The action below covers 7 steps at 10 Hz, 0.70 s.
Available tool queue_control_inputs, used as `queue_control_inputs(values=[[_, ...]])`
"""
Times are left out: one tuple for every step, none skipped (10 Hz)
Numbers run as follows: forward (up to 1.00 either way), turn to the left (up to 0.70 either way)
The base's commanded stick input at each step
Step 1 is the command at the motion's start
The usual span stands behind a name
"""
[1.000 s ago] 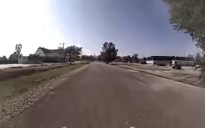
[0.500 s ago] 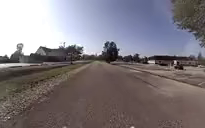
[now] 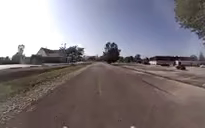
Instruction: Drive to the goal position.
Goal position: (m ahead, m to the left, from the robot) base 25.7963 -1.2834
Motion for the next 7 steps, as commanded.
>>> queue_control_inputs(values=[[0.7,0.0],[0.7,0.0],[0.7,0.0],[0.7,0.0],[0.7,0.0],[0.7,0.0],[0.7,0.0]])
